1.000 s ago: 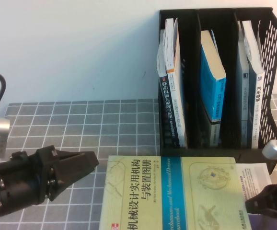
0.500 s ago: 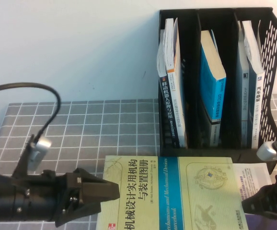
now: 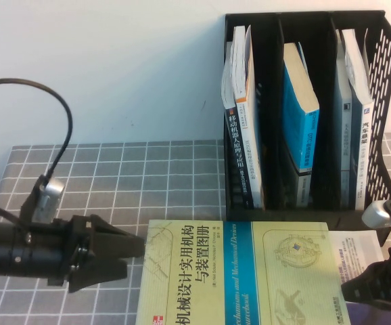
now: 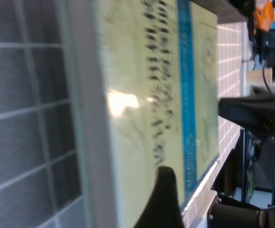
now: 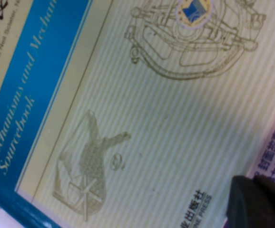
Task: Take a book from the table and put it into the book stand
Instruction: Push book with right arm
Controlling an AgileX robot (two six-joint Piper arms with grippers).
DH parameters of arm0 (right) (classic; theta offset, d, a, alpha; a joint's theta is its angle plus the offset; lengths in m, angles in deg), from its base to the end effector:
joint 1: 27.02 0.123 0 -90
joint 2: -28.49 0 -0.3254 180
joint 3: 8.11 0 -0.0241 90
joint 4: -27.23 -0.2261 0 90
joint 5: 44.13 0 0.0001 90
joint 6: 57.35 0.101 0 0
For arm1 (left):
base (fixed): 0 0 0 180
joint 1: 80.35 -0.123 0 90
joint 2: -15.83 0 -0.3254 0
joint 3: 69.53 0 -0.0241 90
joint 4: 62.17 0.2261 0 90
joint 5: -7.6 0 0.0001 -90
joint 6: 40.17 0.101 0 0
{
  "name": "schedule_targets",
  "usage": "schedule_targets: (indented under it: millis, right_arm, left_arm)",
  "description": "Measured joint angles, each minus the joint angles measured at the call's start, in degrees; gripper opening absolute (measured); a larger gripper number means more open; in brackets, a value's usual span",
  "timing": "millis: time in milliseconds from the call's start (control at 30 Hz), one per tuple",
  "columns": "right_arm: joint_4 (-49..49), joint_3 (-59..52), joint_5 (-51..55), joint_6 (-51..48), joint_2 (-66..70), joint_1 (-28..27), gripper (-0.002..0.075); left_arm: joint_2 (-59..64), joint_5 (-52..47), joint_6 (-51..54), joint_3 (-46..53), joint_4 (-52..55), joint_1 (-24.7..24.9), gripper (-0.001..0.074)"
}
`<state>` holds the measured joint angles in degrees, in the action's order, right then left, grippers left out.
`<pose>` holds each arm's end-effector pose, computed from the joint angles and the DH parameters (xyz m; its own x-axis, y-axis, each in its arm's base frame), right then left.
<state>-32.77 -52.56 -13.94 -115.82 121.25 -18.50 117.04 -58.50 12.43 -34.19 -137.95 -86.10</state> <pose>0.2185 0.0773 0.2172 -0.8713 -0.1656 -0.4620 -0.3599 0.8556 0.3720 0.2556 -0.0643 0.2494 -0.9755 -0.1418 -0.1680 0.0826 0.4718 -0.8778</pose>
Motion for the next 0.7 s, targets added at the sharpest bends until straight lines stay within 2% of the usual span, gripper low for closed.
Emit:
schedule_targets:
  millis: [300, 600, 700]
  right_arm:
    - [0.0, 0.0, 0.0, -0.1, 0.0, 0.0, -0.0003]
    - [0.0, 0.0, -0.1, -0.1, 0.0, 0.0, -0.0003]
    - [0.0, 0.0, -0.2, -0.1, 0.0, 0.0, -0.0003]
  left_arm:
    - [9.3, 0.1, 0.5, -0.4, -0.9, -1.3, 0.0516]
    - [18.6, 0.5, 3.1, -1.1, -5.3, -1.3, 0.0562]
    - [19.0, 0.9, 4.3, -1.1, -6.9, 0.4, 0.0564]
